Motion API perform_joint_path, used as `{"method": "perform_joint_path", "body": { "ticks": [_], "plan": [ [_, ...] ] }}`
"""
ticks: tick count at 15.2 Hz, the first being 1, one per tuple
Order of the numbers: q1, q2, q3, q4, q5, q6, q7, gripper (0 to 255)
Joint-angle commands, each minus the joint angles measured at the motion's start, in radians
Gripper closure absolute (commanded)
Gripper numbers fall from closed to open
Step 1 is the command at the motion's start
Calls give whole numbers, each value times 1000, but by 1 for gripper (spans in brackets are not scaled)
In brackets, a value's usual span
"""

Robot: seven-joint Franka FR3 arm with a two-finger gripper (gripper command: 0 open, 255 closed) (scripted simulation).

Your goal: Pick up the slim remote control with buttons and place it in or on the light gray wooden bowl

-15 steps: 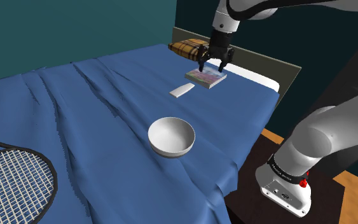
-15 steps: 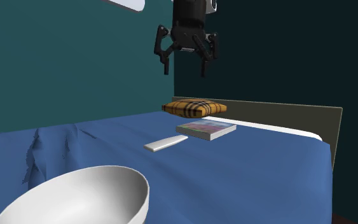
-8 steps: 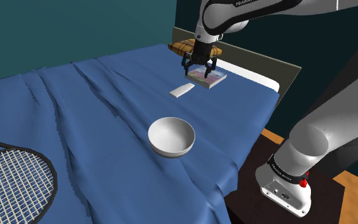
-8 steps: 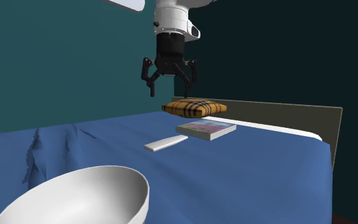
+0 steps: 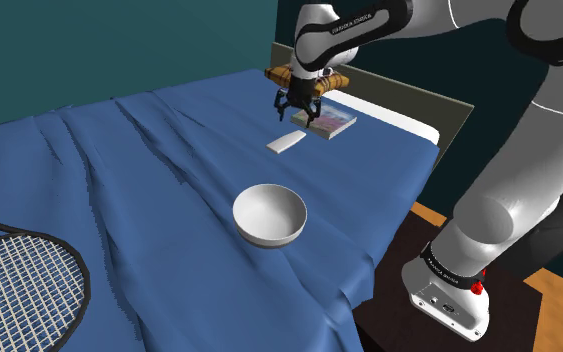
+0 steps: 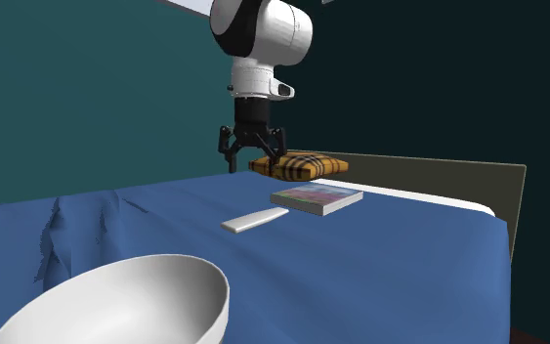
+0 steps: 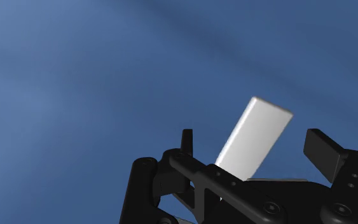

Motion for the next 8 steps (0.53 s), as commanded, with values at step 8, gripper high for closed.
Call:
{"method": "perform_joint_path", "body": {
  "ticks": [8],
  "plan": [
    [5, 307, -81, 236, -61, 47, 269, 0]
  ]
}}
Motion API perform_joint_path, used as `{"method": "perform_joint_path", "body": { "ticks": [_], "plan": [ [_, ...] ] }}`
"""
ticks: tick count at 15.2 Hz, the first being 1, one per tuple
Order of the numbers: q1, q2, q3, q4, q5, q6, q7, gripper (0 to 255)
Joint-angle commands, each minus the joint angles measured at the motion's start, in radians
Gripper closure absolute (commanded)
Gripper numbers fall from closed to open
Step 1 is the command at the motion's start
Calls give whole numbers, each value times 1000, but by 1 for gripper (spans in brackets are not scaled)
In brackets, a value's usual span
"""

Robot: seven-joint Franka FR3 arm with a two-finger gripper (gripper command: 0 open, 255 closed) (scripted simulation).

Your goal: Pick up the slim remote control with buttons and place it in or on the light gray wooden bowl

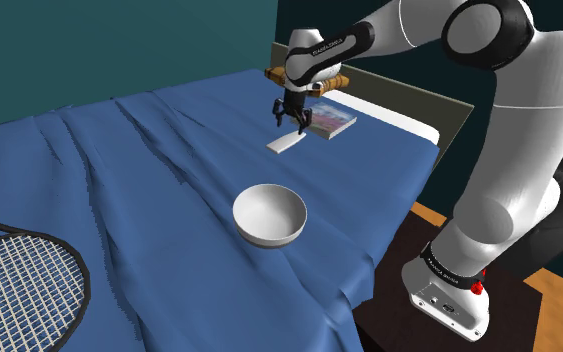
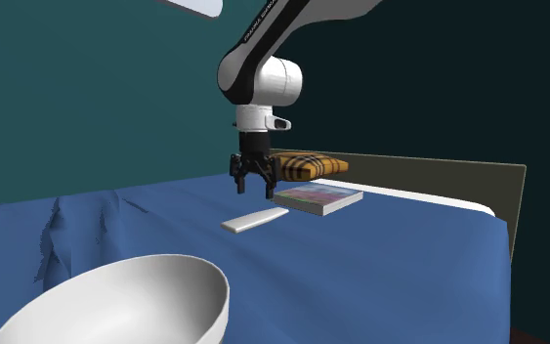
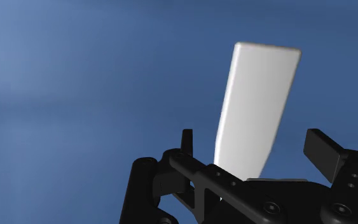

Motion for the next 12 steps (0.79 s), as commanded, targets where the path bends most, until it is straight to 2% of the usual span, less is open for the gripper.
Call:
{"method": "perform_joint_path", "body": {
  "ticks": [1, 4, 12],
  "plan": [
    [1, 68, -22, 64, -5, 0, 52, 0],
    [0, 138, -46, 128, -4, 1, 103, 0],
    [4, 193, -52, 108, -13, 77, 108, 0]
  ]
}}
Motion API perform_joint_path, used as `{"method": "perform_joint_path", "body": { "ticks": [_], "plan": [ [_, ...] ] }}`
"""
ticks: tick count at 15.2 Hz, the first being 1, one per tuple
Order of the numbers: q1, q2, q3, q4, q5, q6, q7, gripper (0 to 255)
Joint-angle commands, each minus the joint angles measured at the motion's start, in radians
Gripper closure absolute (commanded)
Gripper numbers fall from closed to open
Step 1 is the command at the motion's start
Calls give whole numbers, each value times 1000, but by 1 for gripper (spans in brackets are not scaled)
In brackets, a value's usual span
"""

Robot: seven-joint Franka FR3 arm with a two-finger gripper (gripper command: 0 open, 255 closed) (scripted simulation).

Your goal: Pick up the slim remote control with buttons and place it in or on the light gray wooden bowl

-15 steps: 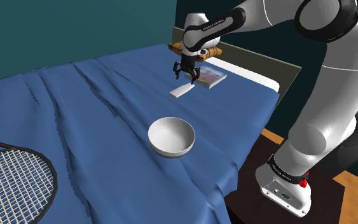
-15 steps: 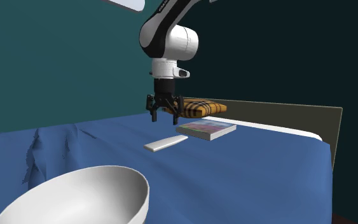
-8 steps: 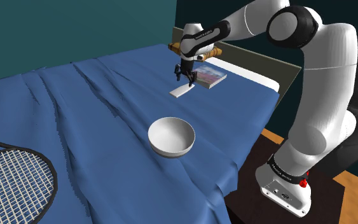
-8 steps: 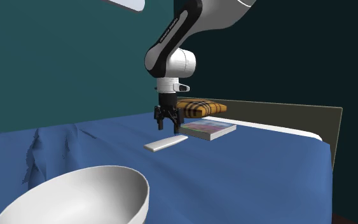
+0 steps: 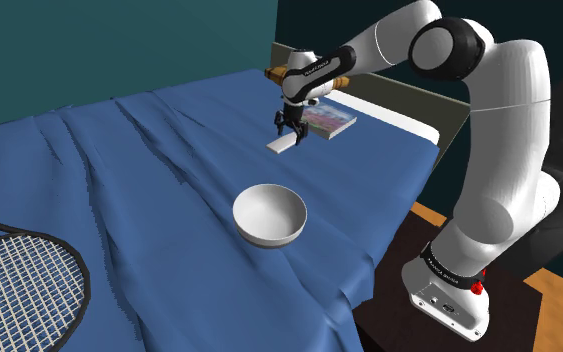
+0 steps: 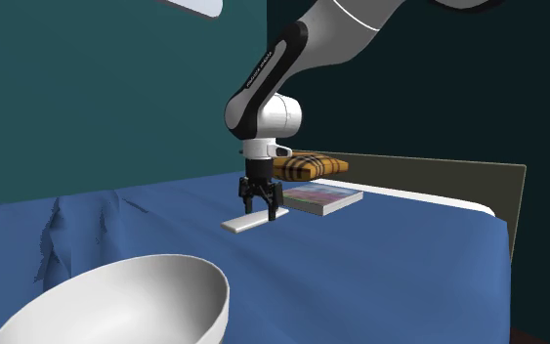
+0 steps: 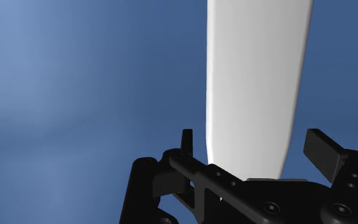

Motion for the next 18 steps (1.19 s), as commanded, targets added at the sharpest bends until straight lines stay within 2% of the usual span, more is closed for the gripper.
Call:
{"method": "perform_joint_path", "body": {
  "ticks": [1, 7, 8, 18],
  "plan": [
    [2, 6, 0, -2, -1, 8, 2, 0],
    [2, 6, 0, -1, -1, 7, 2, 0],
    [2, 6, 0, -1, -1, 7, 2, 255],
    [1, -2, 1, 0, 0, -2, 2, 255]
  ]
}}
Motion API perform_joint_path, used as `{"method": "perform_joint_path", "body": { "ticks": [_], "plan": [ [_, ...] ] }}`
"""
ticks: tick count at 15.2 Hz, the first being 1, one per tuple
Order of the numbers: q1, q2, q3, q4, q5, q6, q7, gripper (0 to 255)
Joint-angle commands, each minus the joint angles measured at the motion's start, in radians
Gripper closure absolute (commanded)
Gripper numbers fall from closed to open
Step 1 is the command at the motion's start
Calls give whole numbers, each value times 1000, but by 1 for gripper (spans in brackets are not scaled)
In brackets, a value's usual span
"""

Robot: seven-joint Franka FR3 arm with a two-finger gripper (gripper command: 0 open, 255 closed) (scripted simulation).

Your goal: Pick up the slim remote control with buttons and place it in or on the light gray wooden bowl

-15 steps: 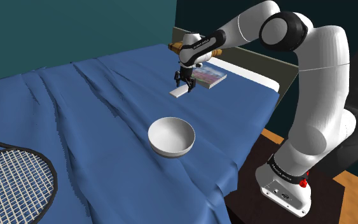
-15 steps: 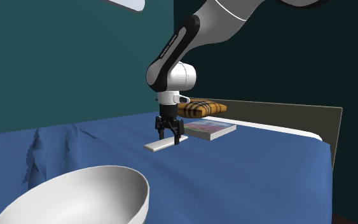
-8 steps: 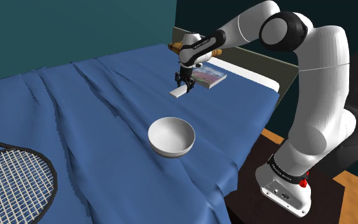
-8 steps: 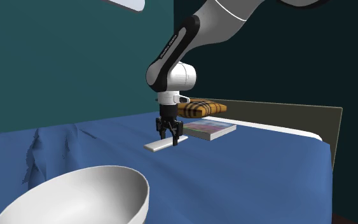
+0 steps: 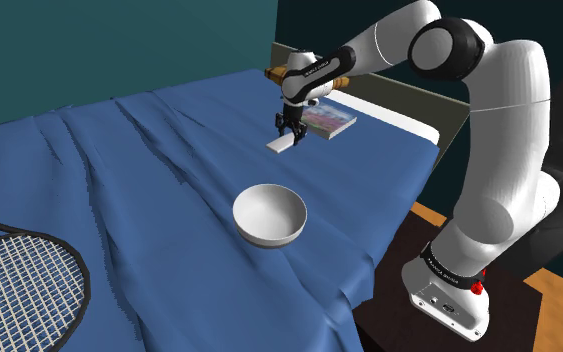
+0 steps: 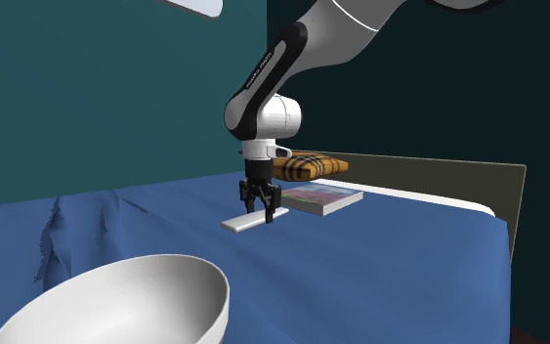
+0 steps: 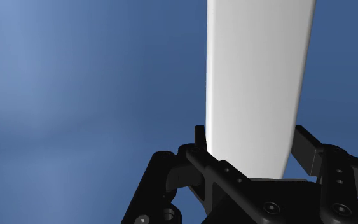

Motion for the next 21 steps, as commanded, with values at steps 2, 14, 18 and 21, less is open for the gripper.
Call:
{"method": "perform_joint_path", "body": {
  "ticks": [2, 14, 18, 21],
  "plan": [
    [-2, -20, 2, 5, 3, -25, -2, 255],
    [-7, -101, 10, 49, 17, -148, -10, 255],
    [-8, -122, 12, 71, 21, -192, -13, 255],
    [-8, -137, 14, 90, 24, -226, -14, 255]
  ]
}}
